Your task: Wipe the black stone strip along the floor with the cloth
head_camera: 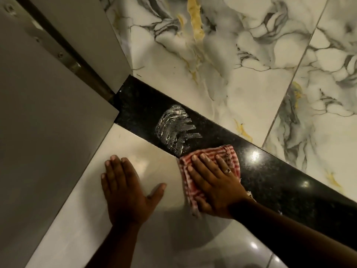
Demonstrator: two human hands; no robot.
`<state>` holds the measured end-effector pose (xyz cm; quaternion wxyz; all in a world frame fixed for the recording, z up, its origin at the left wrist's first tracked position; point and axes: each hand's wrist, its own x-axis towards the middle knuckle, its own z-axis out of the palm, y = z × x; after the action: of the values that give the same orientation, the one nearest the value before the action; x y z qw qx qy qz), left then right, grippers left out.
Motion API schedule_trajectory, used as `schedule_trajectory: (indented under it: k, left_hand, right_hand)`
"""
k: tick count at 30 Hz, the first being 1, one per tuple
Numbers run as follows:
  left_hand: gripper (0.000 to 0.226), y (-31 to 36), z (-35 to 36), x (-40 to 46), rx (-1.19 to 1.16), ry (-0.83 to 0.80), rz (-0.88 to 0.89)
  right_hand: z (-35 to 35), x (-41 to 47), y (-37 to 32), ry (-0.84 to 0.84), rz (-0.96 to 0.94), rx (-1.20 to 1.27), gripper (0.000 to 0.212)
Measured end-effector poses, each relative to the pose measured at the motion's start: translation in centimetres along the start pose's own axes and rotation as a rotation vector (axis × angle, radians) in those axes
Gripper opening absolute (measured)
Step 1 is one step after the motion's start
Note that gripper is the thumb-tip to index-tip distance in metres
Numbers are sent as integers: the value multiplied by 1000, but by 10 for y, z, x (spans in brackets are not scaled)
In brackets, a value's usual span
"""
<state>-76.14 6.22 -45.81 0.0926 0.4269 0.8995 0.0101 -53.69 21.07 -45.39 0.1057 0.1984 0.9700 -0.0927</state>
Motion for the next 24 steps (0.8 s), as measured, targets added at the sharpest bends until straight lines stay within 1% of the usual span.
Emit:
schedule_trajectory:
  k: [1,2,3,6,7,8,9,10,11,14,15,16,17,18,20,21,22,23,24]
  left_hand:
    - [118,0,0,0,0,10,0]
    - [118,0,1,0,3,20,2]
    - [117,1,2,0,4,24,3]
    - [117,1,2,1,14,27,-1]
    - [117,1,2,1,16,26,-3]
    - [117,1,1,0,13,24,-4]
    - [117,1,1,1,9,22,-2]
    - [118,1,0,1,5,20,0]
    - [118,1,0,1,6,18,-1]
    - [121,-1,-1,0,1,-24,-11]
    - [122,-2,-1,1,-3,-39,-10]
    - [123,-2,-1,2,1,-51,-11]
    - [124,-3,0,1,11,-65,-18]
    - [124,-3,1,2,12,-74,-20]
    - [125,-2,2,4,4,-70,-14]
    - [125,-1,2,4,2,-68,-15]
    - [125,0,2,4,0,-68,-14]
    - [126,0,1,4,-3,-67,-13]
    - [126,-1,1,4,-3,-68,-12]
  right_hand:
    - [0,-3,11,0,-24,-16,80]
    - [-2,-4,20,14,19,-13,77]
    - [-4,-1,27,34,139,14,75]
    - [-9,29,28,98,722,110,77]
    - [-11,39,24,96,852,137,79]
    - [-14,47,19,87,923,167,80]
    - [-15,52,13,78,926,178,79]
    - [-16,53,7,71,854,174,78]
    - [-17,51,3,66,703,159,76]
    - [-18,32,5,0,10,-20,75]
    - [-20,30,17,-22,-162,-109,78]
    - [-22,31,31,-17,-249,-174,81]
    - [-21,35,41,5,-238,-192,82]
    - [-23,40,48,20,-122,-156,81]
    - [-28,55,51,36,273,4,79]
    - [-28,67,43,72,476,67,81]
    - [-29,80,32,102,632,121,82]
    - [-32,94,19,112,719,171,82]
    - [-34,106,5,110,707,196,80]
